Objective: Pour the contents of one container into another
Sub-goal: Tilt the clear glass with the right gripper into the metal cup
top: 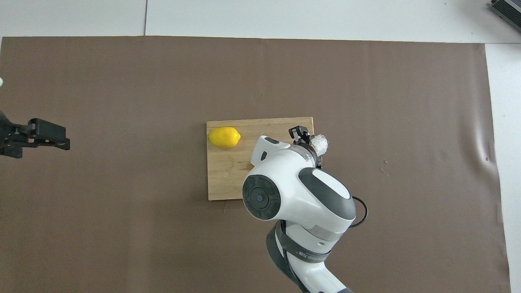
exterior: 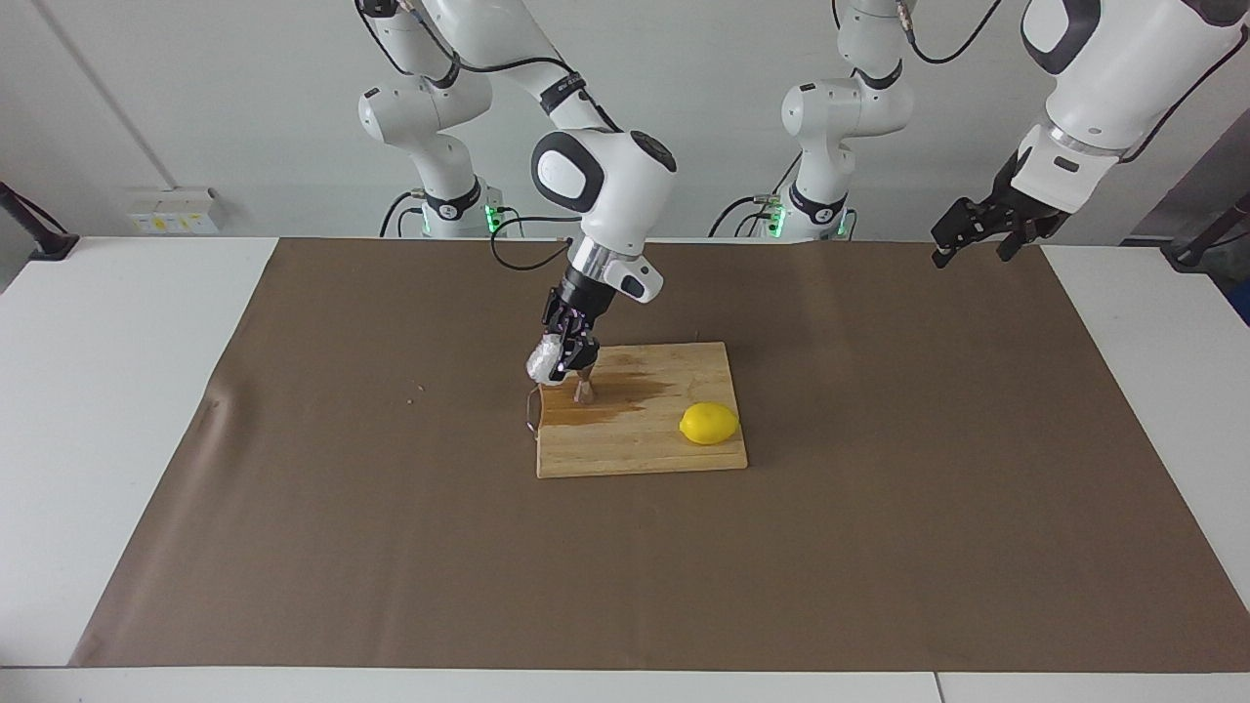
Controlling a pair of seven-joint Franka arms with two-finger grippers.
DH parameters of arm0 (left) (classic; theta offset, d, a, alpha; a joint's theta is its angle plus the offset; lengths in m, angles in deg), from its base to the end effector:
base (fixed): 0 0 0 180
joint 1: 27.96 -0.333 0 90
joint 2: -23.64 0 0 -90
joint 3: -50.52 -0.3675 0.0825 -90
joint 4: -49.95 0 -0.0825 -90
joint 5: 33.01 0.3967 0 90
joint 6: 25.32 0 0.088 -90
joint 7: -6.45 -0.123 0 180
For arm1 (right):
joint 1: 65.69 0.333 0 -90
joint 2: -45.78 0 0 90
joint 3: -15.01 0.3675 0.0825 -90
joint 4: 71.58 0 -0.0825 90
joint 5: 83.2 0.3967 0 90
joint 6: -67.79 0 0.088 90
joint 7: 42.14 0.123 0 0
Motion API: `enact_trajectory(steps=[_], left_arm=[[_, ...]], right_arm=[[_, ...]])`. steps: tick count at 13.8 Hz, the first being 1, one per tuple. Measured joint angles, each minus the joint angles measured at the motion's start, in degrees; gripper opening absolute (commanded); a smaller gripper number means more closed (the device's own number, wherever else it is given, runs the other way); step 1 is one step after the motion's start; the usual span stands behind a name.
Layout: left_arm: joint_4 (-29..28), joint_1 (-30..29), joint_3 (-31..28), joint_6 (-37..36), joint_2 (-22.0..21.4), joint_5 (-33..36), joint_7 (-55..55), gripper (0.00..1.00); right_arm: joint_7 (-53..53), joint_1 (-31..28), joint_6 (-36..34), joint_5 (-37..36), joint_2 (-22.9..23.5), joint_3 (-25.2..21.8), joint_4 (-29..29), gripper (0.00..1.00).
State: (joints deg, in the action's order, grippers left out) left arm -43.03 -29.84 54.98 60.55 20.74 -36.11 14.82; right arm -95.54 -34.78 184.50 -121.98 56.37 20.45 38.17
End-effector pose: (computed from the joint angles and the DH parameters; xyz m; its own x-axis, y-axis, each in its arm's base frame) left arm 0.5385 -0.0325 0.6571 0.9920 0.0974 -0.0800 0.1007 -0.9942 0.0389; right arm 0.5274 0.3300 0.4347 -0.2234 0.8315 -0.5085 0.9089 0.3662 0.1994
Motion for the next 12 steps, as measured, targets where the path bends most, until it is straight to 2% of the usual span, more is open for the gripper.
enact_trajectory(steps=[12], left_arm=[[0.00,0.00,0.00,0.00,0.00,0.00,0.00,1.00]], right_arm=[[0.00,1.24,-0.12,-2.97,-0.40,0.00,0.22,0.00]])
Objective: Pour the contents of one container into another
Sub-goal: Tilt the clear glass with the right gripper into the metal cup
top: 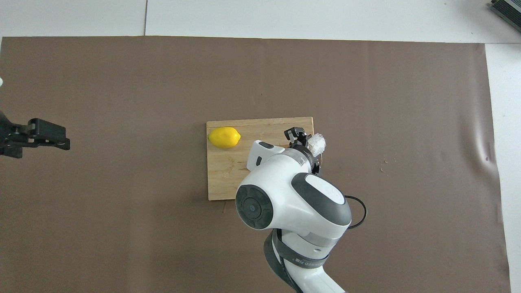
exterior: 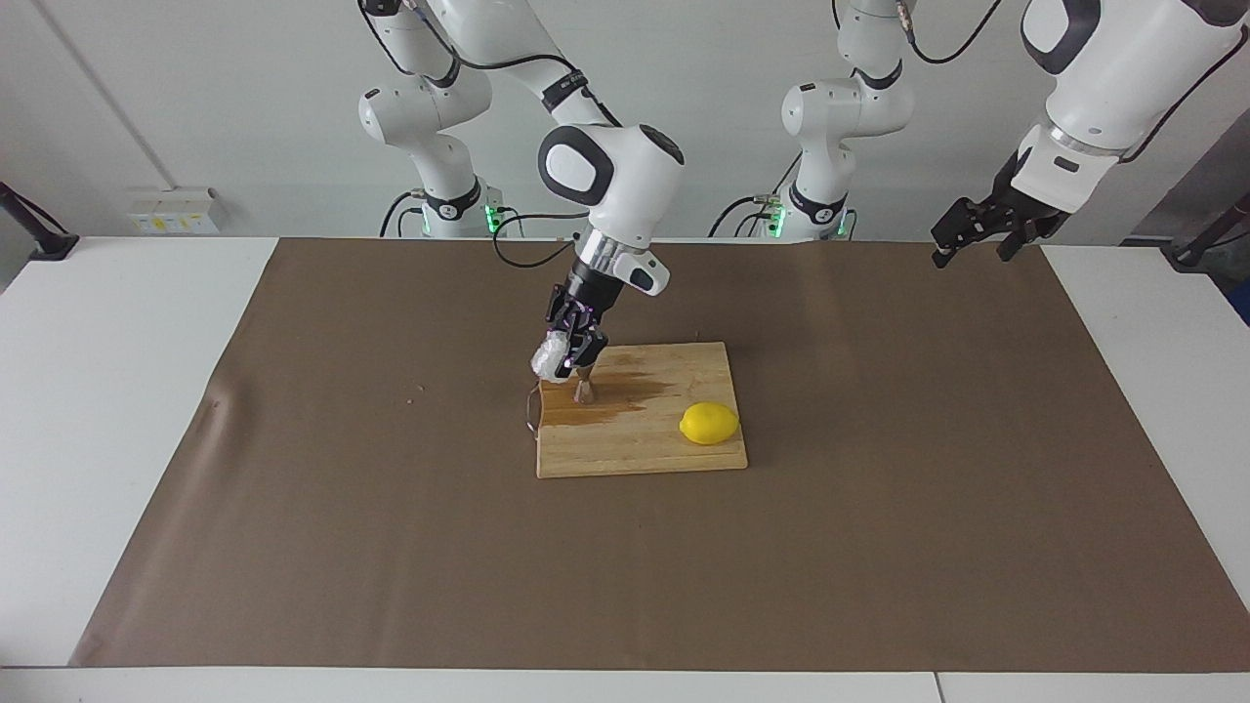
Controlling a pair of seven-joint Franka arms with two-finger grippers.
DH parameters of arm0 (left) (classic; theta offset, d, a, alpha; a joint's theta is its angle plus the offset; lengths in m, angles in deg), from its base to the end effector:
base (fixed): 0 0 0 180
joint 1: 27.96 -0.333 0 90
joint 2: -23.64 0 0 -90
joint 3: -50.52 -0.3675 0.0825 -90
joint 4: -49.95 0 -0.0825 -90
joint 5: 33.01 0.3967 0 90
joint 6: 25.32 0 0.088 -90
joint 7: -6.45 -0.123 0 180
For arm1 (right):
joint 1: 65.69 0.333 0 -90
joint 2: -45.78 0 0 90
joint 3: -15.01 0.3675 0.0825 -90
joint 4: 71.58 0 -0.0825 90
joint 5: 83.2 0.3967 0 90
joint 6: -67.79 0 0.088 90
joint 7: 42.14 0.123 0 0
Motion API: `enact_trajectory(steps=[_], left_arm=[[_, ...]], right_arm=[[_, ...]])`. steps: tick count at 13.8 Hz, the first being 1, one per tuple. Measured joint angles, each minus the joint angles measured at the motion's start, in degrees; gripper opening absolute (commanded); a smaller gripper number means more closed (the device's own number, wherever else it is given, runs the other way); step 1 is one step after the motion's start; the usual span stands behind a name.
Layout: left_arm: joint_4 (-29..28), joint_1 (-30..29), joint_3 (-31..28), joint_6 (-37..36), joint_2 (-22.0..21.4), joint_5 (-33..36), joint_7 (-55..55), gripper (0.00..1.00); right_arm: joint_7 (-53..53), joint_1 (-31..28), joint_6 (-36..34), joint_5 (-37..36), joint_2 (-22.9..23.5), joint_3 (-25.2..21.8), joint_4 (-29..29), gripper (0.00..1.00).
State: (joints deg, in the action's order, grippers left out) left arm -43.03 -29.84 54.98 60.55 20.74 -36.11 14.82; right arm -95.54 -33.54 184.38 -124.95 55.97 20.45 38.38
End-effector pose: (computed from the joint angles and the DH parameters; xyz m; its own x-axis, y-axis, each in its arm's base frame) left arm 0.5385 -0.0325 0.6571 0.9920 0.0974 -0.0800 0.1007 -0.9942 0.0389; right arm 0.5214 0.3386 0.4392 -0.2461 0.8018 -0.5445 0.8847 0.4153 0.2118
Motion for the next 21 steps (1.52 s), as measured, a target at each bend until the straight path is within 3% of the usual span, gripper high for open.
enact_trajectory(steps=[21], left_arm=[[0.00,0.00,0.00,0.00,0.00,0.00,0.00,1.00]], right_arm=[[0.09,1.09,-1.26,-5.68,-1.41,0.00,1.51,0.00]])
